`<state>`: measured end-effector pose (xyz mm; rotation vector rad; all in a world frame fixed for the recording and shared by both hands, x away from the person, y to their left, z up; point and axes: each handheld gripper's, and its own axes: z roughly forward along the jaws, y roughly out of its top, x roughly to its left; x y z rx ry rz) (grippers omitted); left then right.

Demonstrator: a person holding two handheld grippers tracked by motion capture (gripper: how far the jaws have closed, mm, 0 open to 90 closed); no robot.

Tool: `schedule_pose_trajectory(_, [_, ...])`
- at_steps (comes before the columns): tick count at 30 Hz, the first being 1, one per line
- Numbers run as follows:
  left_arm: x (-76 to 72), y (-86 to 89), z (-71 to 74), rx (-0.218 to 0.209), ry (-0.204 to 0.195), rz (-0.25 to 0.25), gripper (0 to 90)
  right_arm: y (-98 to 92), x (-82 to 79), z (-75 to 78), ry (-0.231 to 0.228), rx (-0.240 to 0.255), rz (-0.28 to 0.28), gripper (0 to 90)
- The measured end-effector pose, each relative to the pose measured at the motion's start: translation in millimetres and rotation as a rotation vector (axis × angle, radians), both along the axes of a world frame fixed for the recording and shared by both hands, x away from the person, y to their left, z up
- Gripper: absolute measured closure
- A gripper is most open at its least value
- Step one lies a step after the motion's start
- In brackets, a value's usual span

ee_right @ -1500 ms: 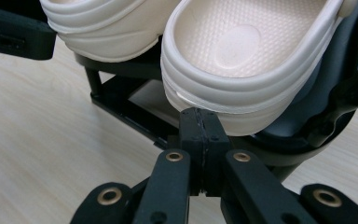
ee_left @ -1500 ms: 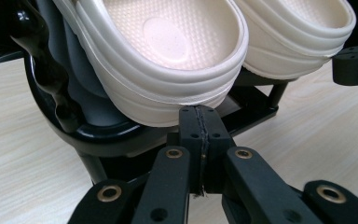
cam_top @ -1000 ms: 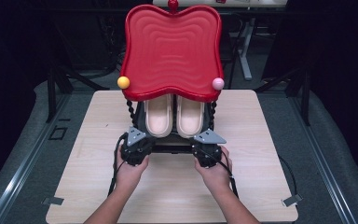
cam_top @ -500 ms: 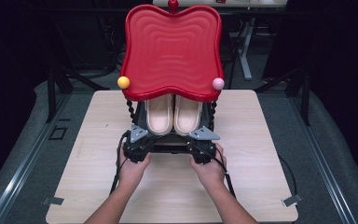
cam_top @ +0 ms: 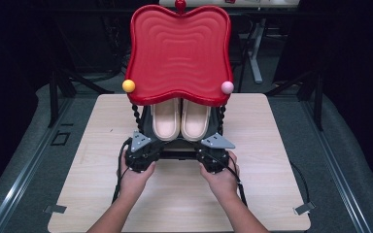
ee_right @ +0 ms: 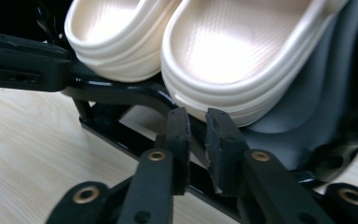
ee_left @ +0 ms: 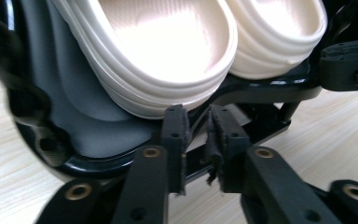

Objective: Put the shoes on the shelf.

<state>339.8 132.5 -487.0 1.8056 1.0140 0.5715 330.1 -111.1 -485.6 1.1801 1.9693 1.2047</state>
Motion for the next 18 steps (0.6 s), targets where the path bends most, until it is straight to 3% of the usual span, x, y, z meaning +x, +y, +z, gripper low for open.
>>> schedule_pose_trajectory(2, [-1.7,3.0,5.3,-0.006,-0.018,0.009,69.8,-1.8,-1.3,2.1,0.0,0.018,-0.002,74.4])
schedule_pose_trajectory(3, [-2.8,4.7,9.8,-0.011,-0.031,0.016,68.6,-6.2,-3.9,7.8,-0.021,0.04,-0.005,69.9])
schedule_pose_trajectory(7, [-1.1,6.4,19.0,-0.016,-0.05,0.037,60.9,-10.1,-2.2,13.8,-0.071,0.053,-0.017,61.1])
schedule_pose_trajectory(9, [2.4,5.2,21.1,-0.014,-0.063,0.047,57.1,-11.6,0.7,17.0,-0.072,0.07,-0.027,58.9])
schedule_pose_trajectory(18, [20.6,3.2,16.6,-0.026,-0.037,0.078,51.2,-12.4,14.9,18.2,-0.064,0.108,-0.068,53.4])
